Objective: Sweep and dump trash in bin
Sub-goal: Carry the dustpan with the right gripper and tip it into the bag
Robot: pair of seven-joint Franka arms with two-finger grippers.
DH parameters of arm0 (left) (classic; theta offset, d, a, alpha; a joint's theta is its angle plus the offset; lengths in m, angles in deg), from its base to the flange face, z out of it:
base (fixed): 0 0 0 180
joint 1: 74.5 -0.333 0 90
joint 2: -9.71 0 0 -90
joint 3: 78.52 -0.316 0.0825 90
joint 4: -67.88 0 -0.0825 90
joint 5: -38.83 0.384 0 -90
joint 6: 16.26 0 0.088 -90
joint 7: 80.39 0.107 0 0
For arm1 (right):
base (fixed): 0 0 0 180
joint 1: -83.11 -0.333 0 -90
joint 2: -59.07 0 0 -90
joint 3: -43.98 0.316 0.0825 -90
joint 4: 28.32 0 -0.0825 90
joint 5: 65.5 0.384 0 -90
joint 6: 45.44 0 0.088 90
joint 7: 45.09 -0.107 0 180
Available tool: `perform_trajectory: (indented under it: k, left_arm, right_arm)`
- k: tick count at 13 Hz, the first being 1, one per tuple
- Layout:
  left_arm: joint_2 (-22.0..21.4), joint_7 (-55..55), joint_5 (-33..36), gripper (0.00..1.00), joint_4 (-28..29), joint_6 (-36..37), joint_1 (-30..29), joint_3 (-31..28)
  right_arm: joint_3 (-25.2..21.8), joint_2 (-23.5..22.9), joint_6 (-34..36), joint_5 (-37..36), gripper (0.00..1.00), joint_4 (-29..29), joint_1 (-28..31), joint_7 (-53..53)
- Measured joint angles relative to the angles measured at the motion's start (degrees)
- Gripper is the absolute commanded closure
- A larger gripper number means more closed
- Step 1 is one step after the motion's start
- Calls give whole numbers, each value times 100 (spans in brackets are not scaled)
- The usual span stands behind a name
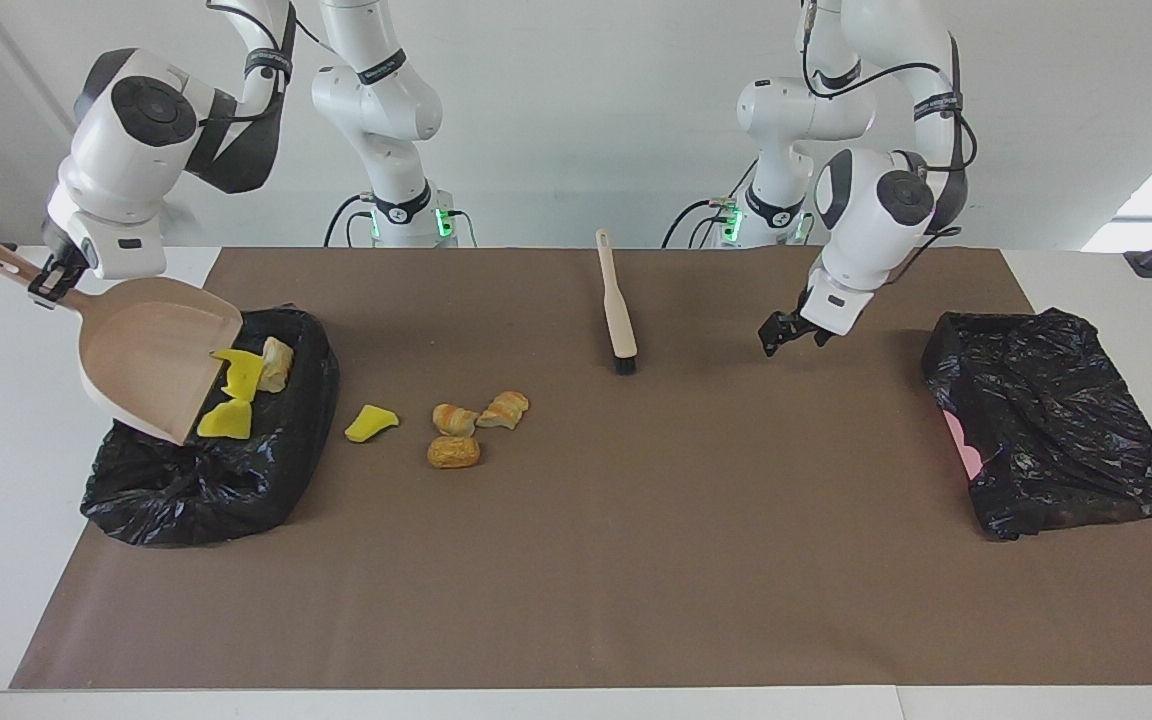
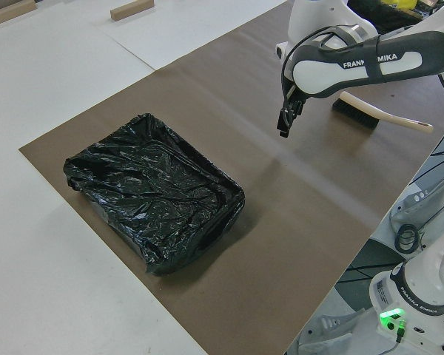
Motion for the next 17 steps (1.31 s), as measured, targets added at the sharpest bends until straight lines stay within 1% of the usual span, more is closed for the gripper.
perform_trajectory:
  k: [2, 4, 5, 7, 9, 12, 15, 17]
  left_arm:
    - [-73, 549, 5, 0, -32, 44, -364, -3]
    - [-209, 1100, 8, 0, -230, 392, -708, -8]
    - [-268, 1291, 37, 0, -451, 685, -858, -11]
    - [-313, 1430, 243, 0, -1031, 1282, -1003, -12]
    - [-322, 1431, 321, 0, -1689, 1889, -1013, 0]
    - [-331, 1431, 341, 0, -2528, 2720, -1012, 15]
    - [-344, 1431, 397, 0, -3276, 3377, -1014, 15]
    - [-347, 1430, 400, 0, -3737, 3687, -1012, 47]
  right_arm:
    - [-8, 1, -76, -36, 100, -14, 191, 42]
    - [4, 2, -72, 30, 100, -147, 221, 239]
    - [29, 3, -22, 218, 100, -226, 217, 266]
    - [66, 5, 289, 714, 100, -384, 178, 283]
    - [81, 6, 507, 1406, 100, -518, 114, 286]
    - [64, 4, 552, 2375, 100, -545, 124, 210]
    - [72, -6, 649, 3084, 100, -504, 101, -532]
    - [80, -31, 667, 3424, 100, -424, -24, -1358]
